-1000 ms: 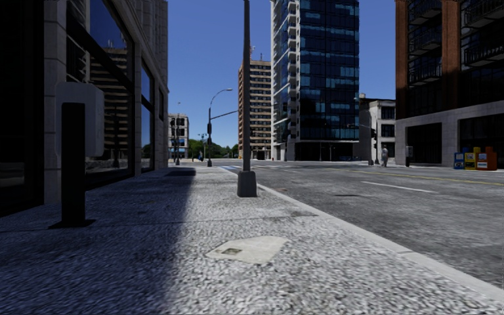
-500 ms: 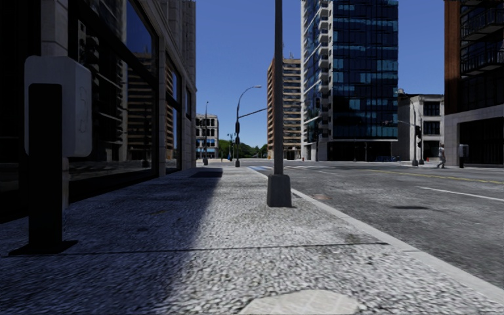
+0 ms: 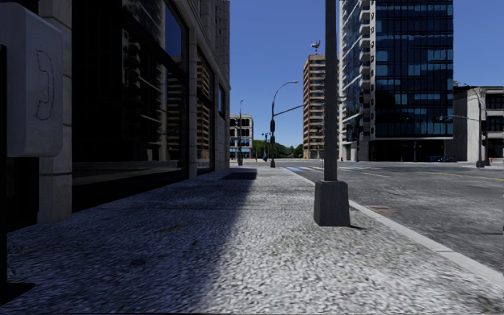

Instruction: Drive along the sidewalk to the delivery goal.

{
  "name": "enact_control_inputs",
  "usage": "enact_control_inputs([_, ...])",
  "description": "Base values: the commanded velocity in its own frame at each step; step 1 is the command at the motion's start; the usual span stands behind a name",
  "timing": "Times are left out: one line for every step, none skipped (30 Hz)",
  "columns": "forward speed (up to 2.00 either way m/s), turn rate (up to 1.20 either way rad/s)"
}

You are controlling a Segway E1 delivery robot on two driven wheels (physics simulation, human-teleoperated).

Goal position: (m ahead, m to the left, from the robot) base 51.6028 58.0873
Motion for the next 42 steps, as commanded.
enact_control_inputs([2.0, 0.46])
enact_control_inputs([2.0, 0.36])
enact_control_inputs([2.0, 0.36])
enact_control_inputs([2.0, 0.23])
enact_control_inputs([2.0, 0.0])
enact_control_inputs([2.0, 0.0])
enact_control_inputs([2.0, 0.0])
enact_control_inputs([2.0, 0.0])
enact_control_inputs([2.0, 0.0])
enact_control_inputs([2.0, 0.0])
enact_control_inputs([2.0, 0.0])
enact_control_inputs([2.0, 0.0])
enact_control_inputs([2.0, 0.0])
enact_control_inputs([2.0, 0.0])
enact_control_inputs([2.0, 0.0])
enact_control_inputs([2.0, 0.0])
enact_control_inputs([2.0, 0.0])
enact_control_inputs([2.0, 0.0])
enact_control_inputs([2.0, 0.0])
enact_control_inputs([2.0, 0.0])
enact_control_inputs([2.0, 0.0])
enact_control_inputs([2.0, 0.0])
enact_control_inputs([2.0, 0.0])
enact_control_inputs([2.0, 0.0])
enact_control_inputs([2.0, 0.0])
enact_control_inputs([2.0, 0.0])
enact_control_inputs([2.0, 0.0])
enact_control_inputs([2.0, 0.0])
enact_control_inputs([2.0, 0.0])
enact_control_inputs([2.0, 0.0])
enact_control_inputs([2.0, 0.0])
enact_control_inputs([2.0, 0.0])
enact_control_inputs([2.0, 0.0])
enact_control_inputs([2.0, 0.0])
enact_control_inputs([2.0, 0.0])
enact_control_inputs([2.0, 0.0])
enact_control_inputs([2.0, 0.0])
enact_control_inputs([2.0, 0.0])
enact_control_inputs([2.0, 0.0])
enact_control_inputs([2.0, 0.0])
enact_control_inputs([2.0, 0.0])
enact_control_inputs([2.0, 0.0])
